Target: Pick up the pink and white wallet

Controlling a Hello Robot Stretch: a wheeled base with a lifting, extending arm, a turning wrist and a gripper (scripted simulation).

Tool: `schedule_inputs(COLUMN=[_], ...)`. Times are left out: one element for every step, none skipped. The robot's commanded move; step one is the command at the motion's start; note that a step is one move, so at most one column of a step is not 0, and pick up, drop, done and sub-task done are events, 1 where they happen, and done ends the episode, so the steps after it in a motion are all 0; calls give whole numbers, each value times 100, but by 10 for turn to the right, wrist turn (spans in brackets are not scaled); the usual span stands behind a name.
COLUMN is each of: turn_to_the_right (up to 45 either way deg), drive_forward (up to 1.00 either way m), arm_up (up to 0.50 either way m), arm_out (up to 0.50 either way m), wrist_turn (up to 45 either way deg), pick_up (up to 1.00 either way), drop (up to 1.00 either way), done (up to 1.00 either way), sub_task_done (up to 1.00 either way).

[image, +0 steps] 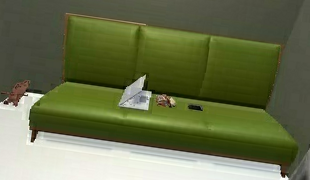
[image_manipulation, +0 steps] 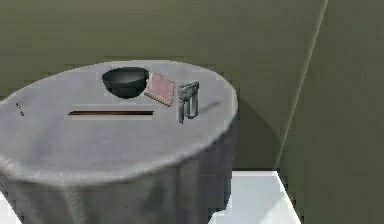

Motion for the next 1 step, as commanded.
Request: schedule_inputs(turn_to_the_right=[0], drive_forward=[0], arm_up=[38], arm_out=[0], wrist_turn=[0], pick_up=[0], drop=[0], done=[0], sub_task_done=[0])
